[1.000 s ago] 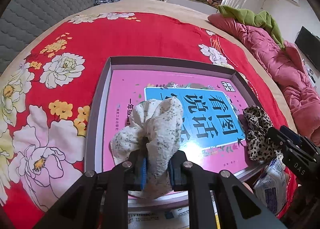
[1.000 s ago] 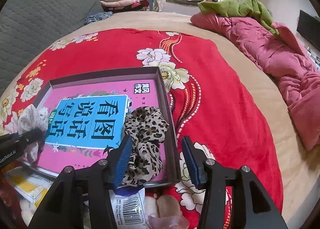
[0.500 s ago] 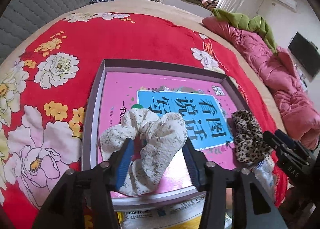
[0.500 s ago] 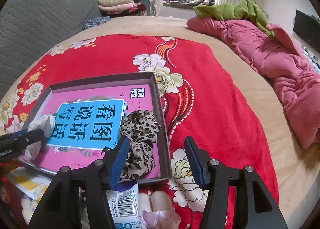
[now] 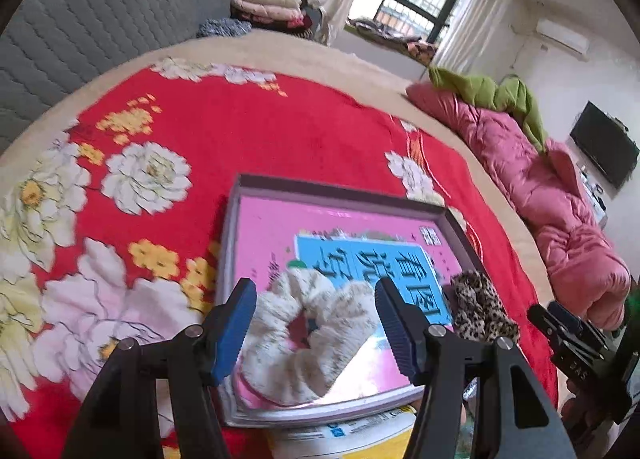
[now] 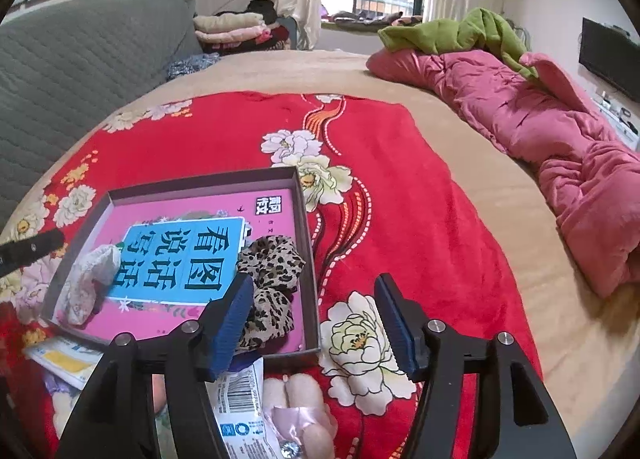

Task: Organize soft objects
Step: 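Open both tools to drop the plush and scrunchie into the tray, then grasp the white snack packet with the right tool while the left grasps the green tissue pack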

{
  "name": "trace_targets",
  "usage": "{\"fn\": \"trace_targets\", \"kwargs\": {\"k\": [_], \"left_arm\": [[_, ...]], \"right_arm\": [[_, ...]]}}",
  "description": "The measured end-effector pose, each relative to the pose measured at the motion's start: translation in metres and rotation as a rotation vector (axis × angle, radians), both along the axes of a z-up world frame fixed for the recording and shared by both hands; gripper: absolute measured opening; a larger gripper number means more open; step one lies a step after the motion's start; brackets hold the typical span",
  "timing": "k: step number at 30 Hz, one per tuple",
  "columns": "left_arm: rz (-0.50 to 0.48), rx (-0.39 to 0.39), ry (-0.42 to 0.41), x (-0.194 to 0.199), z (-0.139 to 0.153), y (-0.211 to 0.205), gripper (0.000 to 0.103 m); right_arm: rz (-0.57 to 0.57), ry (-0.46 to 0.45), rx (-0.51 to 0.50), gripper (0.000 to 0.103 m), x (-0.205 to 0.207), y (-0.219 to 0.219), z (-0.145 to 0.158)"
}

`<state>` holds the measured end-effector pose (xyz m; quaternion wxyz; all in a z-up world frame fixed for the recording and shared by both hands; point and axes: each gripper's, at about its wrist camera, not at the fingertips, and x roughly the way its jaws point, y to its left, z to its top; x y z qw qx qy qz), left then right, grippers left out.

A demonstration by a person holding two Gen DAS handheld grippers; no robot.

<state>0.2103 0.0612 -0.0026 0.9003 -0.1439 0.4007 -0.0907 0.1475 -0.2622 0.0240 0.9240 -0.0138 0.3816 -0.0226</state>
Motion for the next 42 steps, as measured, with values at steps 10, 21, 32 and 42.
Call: {"fn": "trace_targets", "kwargs": {"k": [10, 21, 32, 42], "left_arm": [[0.052, 0.017, -0.042, -0.022, 0.016, 0.021, 0.062], [0.037, 0.066, -0.043, -0.06, 0.017, 0.003, 0.062], [0.008, 0.088, -0.048, -0.103, 0.018, -0.012, 0.062], [-0.116, 0.139, -0.044, -0.143, 0.013, -0.053, 0.062]], "right_arm": [[0.013, -0.069, 0.042, 0.071, -0.025, -0.01, 0.016], [0.055, -0.089, 0.04, 0.073, -0.054, -0.012, 0.023], [0.138, -0.072, 0.027, 0.073, -0.089, 0.003, 0.019], [0.18, -0.028, 0.022, 0.073, -0.109, 0.014, 0.007]]}}
